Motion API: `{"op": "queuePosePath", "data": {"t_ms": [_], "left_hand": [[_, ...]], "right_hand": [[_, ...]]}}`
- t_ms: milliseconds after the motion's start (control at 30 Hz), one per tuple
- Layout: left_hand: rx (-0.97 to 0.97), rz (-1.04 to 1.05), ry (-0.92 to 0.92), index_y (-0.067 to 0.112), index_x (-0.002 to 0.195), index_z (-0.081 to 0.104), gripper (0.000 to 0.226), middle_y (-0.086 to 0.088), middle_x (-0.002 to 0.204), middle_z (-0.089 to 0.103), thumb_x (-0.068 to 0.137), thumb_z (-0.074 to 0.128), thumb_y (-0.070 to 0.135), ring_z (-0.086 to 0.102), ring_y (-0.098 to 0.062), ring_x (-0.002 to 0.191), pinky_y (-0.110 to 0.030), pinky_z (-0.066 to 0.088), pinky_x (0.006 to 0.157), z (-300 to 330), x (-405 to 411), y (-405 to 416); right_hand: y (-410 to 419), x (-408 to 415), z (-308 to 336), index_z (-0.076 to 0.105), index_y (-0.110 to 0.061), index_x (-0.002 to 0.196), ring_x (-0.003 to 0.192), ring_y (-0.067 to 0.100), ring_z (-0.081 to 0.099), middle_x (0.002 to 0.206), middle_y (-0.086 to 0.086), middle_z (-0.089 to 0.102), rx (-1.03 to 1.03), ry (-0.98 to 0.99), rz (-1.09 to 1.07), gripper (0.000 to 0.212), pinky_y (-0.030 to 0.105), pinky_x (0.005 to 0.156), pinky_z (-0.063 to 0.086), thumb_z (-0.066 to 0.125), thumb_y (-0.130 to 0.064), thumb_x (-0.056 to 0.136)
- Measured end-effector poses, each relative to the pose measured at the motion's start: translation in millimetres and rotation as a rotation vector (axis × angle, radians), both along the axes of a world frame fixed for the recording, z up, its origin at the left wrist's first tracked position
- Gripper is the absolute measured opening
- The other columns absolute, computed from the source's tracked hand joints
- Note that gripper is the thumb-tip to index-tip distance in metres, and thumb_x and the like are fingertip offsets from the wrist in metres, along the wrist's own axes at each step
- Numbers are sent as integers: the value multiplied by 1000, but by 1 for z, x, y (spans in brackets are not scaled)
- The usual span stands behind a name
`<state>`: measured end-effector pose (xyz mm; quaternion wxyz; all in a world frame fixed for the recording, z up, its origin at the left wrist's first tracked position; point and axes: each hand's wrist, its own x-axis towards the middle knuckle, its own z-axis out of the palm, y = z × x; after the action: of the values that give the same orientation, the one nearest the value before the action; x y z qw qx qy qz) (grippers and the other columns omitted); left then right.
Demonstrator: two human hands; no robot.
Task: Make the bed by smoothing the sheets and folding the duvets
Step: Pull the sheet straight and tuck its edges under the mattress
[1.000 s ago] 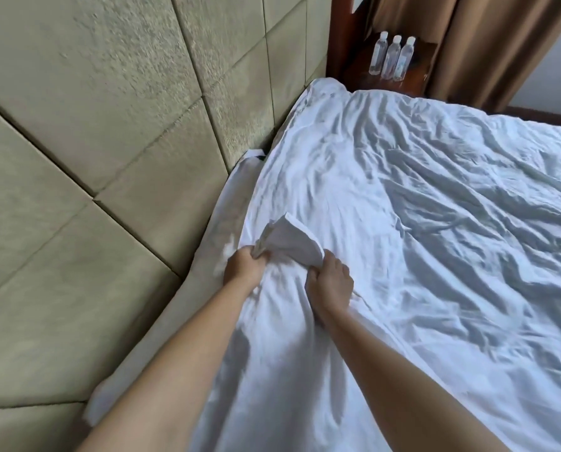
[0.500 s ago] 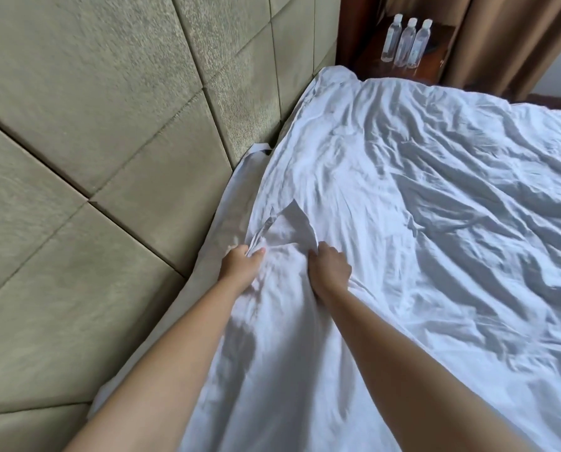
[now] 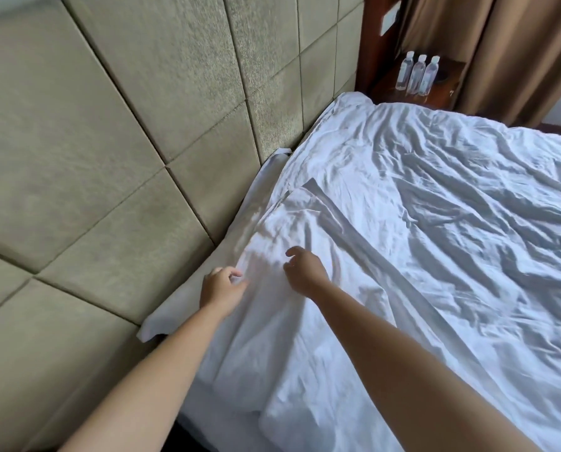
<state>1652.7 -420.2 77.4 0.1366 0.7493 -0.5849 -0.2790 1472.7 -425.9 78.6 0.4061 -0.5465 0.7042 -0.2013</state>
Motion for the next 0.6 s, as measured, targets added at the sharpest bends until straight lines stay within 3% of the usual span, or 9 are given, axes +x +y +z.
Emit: {"op": "queuePosePath", "data": {"t_ms": [67, 167, 233, 400, 533, 600], "left_hand": [[1, -9, -84, 17, 96, 71, 18, -6, 106, 62, 82, 68, 28, 54, -26, 107, -29, 42, 91, 1, 17, 30], [180, 36, 29, 13, 120, 59, 39, -6, 120, 60, 84, 70, 23, 56, -24, 111, -30, 44, 91, -2, 42, 60], [289, 45, 89, 11, 128, 52, 50, -7, 124, 59, 84, 71, 20, 56, -25, 113, -32, 46, 92, -7, 58, 71], [400, -42, 127, 6, 114, 63, 32, -10, 111, 65, 88, 65, 24, 60, -27, 106, -26, 41, 77, -27, 78, 81], [433, -119, 124, 10, 114, 60, 33, -9, 107, 62, 97, 49, 36, 58, -26, 98, -31, 45, 79, -35, 91, 73], [384, -101, 172, 8, 114, 62, 36, -9, 105, 63, 99, 46, 37, 59, -26, 99, -32, 46, 81, -34, 105, 67]], "right_hand": [[18, 18, -2, 55, -19, 127, 112, 24, 56, 123, 6, 61, 18, -23, 32, 35, 25, 84, 44, 45, -19, 93], [37, 44, -3, 55, -23, 126, 104, 24, 58, 123, 8, 60, 54, -38, 120, 37, 25, 78, 46, 40, -15, 93], [44, 58, 0, 52, -22, 131, 112, 24, 55, 130, 7, 56, 19, 29, 220, 42, 24, 82, 41, 35, -11, 94], [45, 84, 0, 45, -26, 137, 120, 27, 50, 143, -5, 39, -86, 248, 436, 45, 35, 93, 44, 33, -11, 96], [37, 108, -6, 41, -23, 142, 122, 28, 49, 153, -6, 24, -89, 362, 640, 42, 36, 96, 43, 36, -15, 101], [32, 119, -10, 41, -20, 142, 124, 30, 47, 150, 0, 29, -71, 386, 719, 43, 35, 98, 40, 38, -14, 100]]}}
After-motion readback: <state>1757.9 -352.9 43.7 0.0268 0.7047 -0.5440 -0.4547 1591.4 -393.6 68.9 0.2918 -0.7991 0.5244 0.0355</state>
